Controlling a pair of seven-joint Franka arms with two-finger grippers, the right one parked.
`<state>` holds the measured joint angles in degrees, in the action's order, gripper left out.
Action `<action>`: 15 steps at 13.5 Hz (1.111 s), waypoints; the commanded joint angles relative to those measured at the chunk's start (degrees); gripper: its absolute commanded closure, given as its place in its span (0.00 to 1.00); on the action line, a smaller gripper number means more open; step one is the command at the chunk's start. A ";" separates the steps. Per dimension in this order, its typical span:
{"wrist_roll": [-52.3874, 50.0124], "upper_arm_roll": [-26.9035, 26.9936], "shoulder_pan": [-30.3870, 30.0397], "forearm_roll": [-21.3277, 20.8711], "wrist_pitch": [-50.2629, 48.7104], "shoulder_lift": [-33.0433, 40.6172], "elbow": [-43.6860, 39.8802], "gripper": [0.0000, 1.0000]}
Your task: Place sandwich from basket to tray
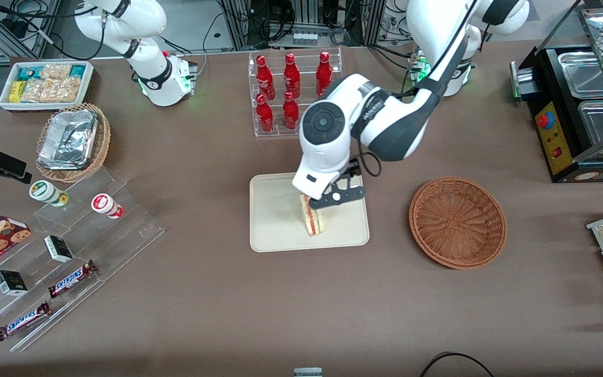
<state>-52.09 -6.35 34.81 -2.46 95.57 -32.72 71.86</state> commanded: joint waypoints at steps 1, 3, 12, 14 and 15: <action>2.87 3.35 -0.71 -0.35 -2.21 3.34 3.27 0.00; 5.40 7.30 -0.71 0.09 -2.93 7.73 7.39 0.00; 39.84 10.84 -10.71 0.62 -7.66 23.47 18.49 0.00; 45.30 8.74 -14.92 0.71 -10.65 25.68 18.40 0.00; 46.98 5.94 -18.42 0.62 -11.45 26.55 18.31 0.00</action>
<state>-9.11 3.68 21.58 -2.32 85.64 -9.41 88.46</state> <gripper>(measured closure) 0.000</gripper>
